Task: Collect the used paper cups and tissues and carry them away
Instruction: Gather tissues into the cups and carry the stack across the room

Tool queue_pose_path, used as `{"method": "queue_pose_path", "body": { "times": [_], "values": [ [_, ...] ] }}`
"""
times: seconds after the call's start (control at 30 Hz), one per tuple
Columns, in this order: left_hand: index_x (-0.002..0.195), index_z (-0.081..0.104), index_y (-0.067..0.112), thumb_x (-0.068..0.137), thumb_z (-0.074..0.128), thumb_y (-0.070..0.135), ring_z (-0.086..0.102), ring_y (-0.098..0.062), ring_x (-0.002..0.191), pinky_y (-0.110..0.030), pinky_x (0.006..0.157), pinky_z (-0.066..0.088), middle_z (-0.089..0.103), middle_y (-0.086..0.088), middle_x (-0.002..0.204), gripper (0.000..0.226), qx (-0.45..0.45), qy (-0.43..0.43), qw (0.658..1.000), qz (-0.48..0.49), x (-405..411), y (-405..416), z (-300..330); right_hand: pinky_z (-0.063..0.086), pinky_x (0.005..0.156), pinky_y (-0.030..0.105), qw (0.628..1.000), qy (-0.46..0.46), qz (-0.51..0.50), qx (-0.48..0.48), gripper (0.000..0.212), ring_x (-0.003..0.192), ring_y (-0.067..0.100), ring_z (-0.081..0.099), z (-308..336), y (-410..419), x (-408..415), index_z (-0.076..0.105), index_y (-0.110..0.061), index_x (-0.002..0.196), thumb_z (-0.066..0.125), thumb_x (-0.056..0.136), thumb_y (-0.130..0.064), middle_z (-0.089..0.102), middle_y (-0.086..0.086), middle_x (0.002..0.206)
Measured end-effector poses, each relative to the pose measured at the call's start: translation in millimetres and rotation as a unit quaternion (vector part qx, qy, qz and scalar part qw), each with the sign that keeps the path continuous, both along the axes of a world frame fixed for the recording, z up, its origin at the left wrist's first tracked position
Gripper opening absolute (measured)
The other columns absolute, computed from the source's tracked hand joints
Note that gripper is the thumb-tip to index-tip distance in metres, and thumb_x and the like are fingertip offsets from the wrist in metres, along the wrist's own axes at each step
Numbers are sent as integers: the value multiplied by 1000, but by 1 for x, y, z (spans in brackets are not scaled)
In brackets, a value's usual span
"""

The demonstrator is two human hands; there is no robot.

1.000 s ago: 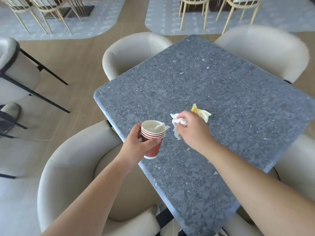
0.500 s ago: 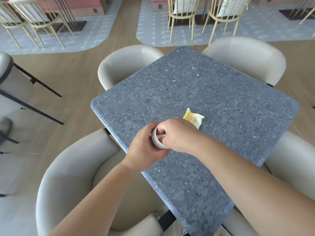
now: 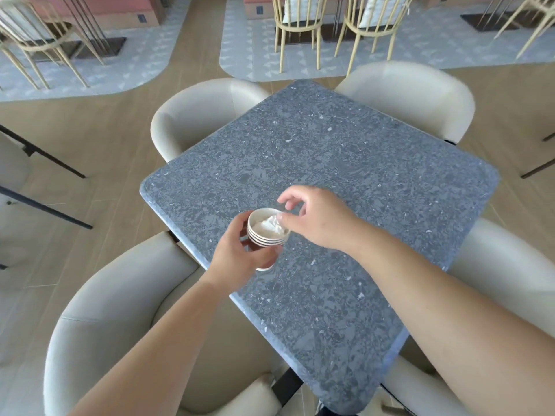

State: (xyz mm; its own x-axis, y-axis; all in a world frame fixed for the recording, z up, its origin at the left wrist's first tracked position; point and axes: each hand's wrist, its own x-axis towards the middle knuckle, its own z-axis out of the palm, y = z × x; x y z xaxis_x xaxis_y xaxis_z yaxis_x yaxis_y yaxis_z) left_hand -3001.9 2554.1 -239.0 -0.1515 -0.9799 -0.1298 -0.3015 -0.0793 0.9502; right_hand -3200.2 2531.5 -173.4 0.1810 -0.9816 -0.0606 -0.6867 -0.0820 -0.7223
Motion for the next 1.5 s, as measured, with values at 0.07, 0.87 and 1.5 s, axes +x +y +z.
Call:
{"method": "queue_pose_path", "body": {
  "times": [0.07, 0.87, 1.5],
  "values": [
    [112, 54, 45, 61, 88, 30, 66, 12, 93, -5, 78, 48, 68, 37, 100, 63, 2, -1, 1000, 14, -2, -9, 1, 42, 63, 21, 998, -33, -51, 4, 18, 71, -3, 55, -12, -6, -12, 62, -35, 100, 66, 83, -40, 62, -17, 92],
    [124, 57, 41, 49, 87, 54, 67, 6, 103, -14, 82, 50, 71, 12, 119, 81, 120, 2, 990, 74, -26, -85, -50, 46, 90, 42, 969, 194, -46, 145, 58, 119, 26, 44, -169, -110, -104, 47, -22, 129, 70, 77, -34, 44, 3, 126],
    [119, 57, 45, 51, 88, 53, 67, 5, 103, -18, 82, 50, 71, 13, 118, 75, 157, -6, 984, 80, -37, -93, -77, 40, 83, 37, 939, 331, 29, 93, 34, 111, 26, 49, -208, -106, -83, 53, -21, 121, 56, 88, -27, 51, 2, 119]
  ]
}}
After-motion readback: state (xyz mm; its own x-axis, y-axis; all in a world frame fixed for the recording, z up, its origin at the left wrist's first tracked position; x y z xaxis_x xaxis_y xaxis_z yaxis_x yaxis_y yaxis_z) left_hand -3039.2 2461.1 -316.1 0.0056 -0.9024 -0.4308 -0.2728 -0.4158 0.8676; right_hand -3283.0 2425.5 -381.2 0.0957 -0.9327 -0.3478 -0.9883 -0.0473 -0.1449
